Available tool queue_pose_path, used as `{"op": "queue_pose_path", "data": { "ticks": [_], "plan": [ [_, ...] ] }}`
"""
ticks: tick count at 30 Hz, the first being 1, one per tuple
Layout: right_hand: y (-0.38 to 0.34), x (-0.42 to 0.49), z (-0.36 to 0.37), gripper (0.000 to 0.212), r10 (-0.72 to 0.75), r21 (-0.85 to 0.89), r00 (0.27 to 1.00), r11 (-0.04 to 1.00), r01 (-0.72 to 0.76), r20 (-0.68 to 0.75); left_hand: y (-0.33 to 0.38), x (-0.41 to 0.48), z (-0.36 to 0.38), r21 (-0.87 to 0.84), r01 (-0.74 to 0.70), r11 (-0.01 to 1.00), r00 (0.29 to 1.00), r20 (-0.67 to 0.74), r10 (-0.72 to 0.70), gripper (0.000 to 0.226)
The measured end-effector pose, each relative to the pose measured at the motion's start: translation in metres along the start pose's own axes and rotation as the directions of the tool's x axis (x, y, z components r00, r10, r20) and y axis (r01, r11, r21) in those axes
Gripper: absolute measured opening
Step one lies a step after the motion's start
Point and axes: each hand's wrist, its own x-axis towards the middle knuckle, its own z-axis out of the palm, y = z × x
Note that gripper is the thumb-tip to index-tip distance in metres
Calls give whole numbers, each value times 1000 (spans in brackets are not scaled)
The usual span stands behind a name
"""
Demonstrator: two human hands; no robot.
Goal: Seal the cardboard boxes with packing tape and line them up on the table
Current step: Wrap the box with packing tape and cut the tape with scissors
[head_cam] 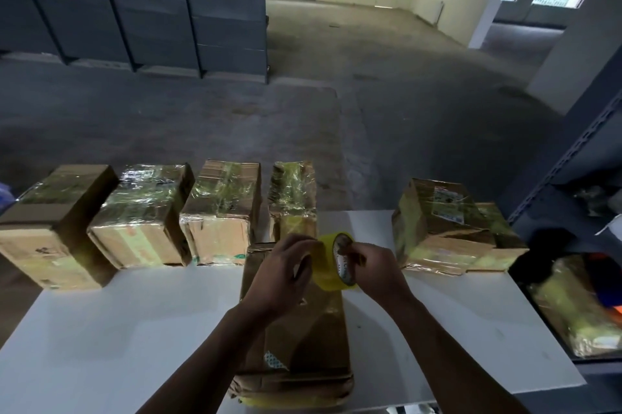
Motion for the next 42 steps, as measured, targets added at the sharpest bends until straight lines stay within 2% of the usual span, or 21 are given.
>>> {"op": "queue_pose_path", "data": {
  "ticks": [3, 7, 13, 18, 23, 27, 29, 32, 35, 40, 42],
  "plan": [
    [-2, 2, -3, 30, 122, 68, 992, 990, -124, 31, 3, -1, -1, -22, 1, 1000, 1000, -3, -1, 40],
    [-3, 3, -6, 25, 186, 90, 979, 977, -194, 87, 3, -2, 2, 10, 15, 1000, 999, 32, -16, 40],
    [-5, 0, -10, 14, 242, 137, 944, 951, -276, 222, 2, 2, 7, 71, 108, 992, 994, -38, -105, 24],
    [-13, -1, -13, 18, 268, 165, 922, 933, -321, 280, 7, 5, 3, 42, 164, 986, 985, -62, -161, 11],
    [-15, -5, -18, 25, 196, 230, 897, 925, -303, 395, -2, 10, 0, -6, 309, 951, 950, -50, -309, 4],
    [-8, -9, -17, 25, 47, 335, 882, 914, -227, 468, -12, 10, -4, -3, 440, 898, 897, -29, -440, 7],
    [-4, -9, -15, 20, -13, 298, 905, 946, -126, 425, -14, 7, -4, -31, 485, 874, 875, -3, -485, 10],
    [-2, -5, -9, 25, -92, 214, 961, 976, 35, 260, -15, 7, -2, -83, 561, 824, 827, 2, -562, 12],
    [-10, -4, -4, 28, -112, 349, 974, 936, 37, 198, -15, 5, 2, -137, 622, 771, 782, 45, -622, 18],
    [-24, -7, 0, 21, -37, 425, 964, 902, -81, 262, -13, 0, 1, -256, 713, 653, 693, 107, -713, 23],
    [-29, -6, 0, 39, -52, 430, 969, 901, -59, 242, -11, -1, 0, -297, 729, 616, 669, 122, -733, 23]
  ]
}}
